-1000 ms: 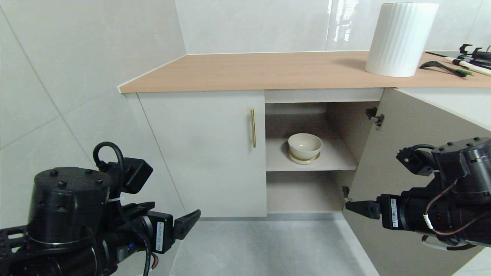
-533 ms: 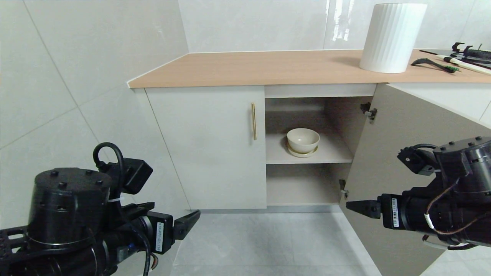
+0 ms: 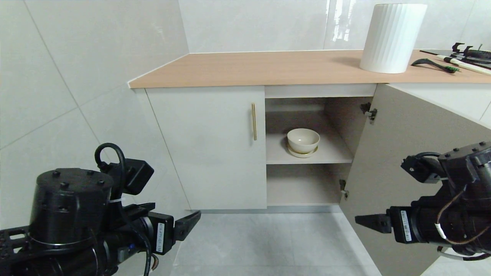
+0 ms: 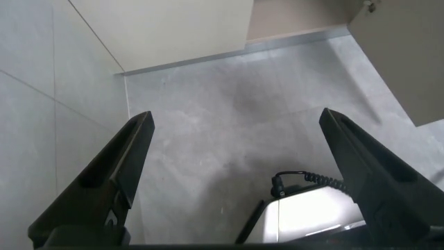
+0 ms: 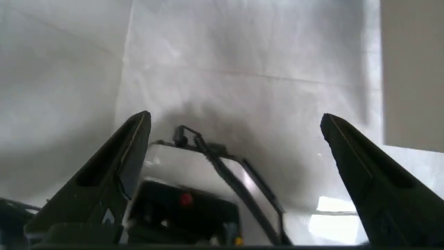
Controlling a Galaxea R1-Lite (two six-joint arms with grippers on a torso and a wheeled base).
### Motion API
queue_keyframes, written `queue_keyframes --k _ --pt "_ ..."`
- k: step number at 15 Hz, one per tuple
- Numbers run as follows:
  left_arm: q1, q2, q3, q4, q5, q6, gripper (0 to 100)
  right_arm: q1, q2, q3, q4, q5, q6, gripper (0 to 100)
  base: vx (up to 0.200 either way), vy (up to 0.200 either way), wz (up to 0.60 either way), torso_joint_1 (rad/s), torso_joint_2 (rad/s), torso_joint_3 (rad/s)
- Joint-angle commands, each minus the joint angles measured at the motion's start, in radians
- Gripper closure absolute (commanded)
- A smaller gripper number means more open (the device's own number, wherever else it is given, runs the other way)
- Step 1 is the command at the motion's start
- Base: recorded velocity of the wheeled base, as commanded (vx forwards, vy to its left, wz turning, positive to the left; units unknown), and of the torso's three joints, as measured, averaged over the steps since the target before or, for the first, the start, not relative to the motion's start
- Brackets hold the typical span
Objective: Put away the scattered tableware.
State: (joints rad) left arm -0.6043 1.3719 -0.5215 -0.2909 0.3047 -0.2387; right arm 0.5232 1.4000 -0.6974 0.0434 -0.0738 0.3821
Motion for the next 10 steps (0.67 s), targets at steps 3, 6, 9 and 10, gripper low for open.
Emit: queue_keyframes --k 3,6,9,10 --pt "0.000 -0.001 0.000 -0.001 0.001 -0.001 0 -0.003 -0.042 -0.043 0.125 0.000 -0.034 0 0.000 -0.200 0.00 0.004 0.00 0.001" --pt "0.000 -0.002 0.001 -0.001 0.001 -0.001 0 -0.003 -0.058 -0.100 0.268 -0.009 -0.035 0 0.000 -0.200 0.00 0.006 0.00 0.002" --pt "0.000 -0.001 0.001 -0.001 0.001 -0.001 0 -0.005 -0.065 -0.148 0.389 -0.009 -0.039 0 0.000 -0.200 0.00 0.002 0.00 0.002" --pt "0.000 -0.001 0.001 -0.001 0.001 -0.001 0 -0.005 -0.065 -0.155 0.414 -0.009 -0.045 0 0.000 -0.200 0.00 0.007 0.00 0.007"
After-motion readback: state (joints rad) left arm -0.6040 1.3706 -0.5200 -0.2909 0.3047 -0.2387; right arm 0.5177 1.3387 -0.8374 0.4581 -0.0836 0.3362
